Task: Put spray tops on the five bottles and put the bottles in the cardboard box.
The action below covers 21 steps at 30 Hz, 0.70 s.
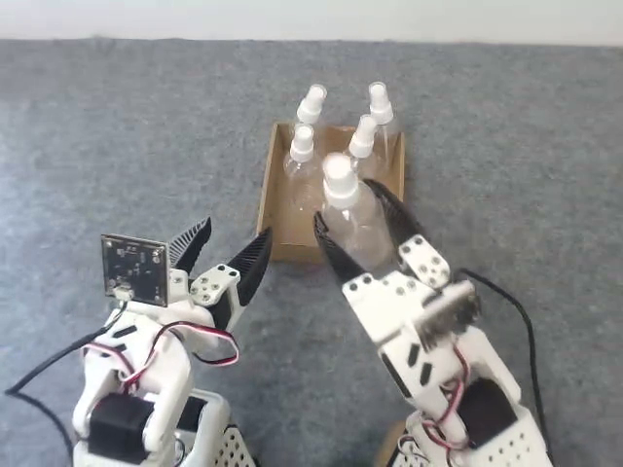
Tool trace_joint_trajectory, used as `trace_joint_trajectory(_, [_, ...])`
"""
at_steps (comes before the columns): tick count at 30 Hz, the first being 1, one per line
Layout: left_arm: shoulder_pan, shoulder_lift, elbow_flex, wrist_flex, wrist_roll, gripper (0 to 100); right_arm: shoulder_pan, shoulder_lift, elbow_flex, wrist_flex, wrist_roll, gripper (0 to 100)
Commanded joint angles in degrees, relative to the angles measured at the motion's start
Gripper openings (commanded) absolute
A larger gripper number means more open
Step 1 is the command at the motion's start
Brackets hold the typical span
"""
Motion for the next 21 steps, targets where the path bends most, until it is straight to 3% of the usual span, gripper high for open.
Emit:
trace_joint_trajectory(1, [-0.18, -0.35, -0.31, 0.09, -0.53, 25, 0.66, 10.51, -6.07, -6.46, 0.35, 1.1])
trace_joint_trajectory(5, [-0.18, -0.35, -0.13, 0.09, -0.53, 31, 0.57, 15.16, -7.82, -9.89, 0.18, 1.0])
trace_joint_trajectory(11, [0.09, -0.35, -0.13, 0.18, -0.35, 31, 0.40, 18.42, -11.43, -10.07, -5.36, 1.0])
trace_joint_trajectory(21, [7.56, -0.35, -0.13, 2.11, -0.26, 32, -2.86, 19.47, -13.10, -9.45, -8.88, 0.9])
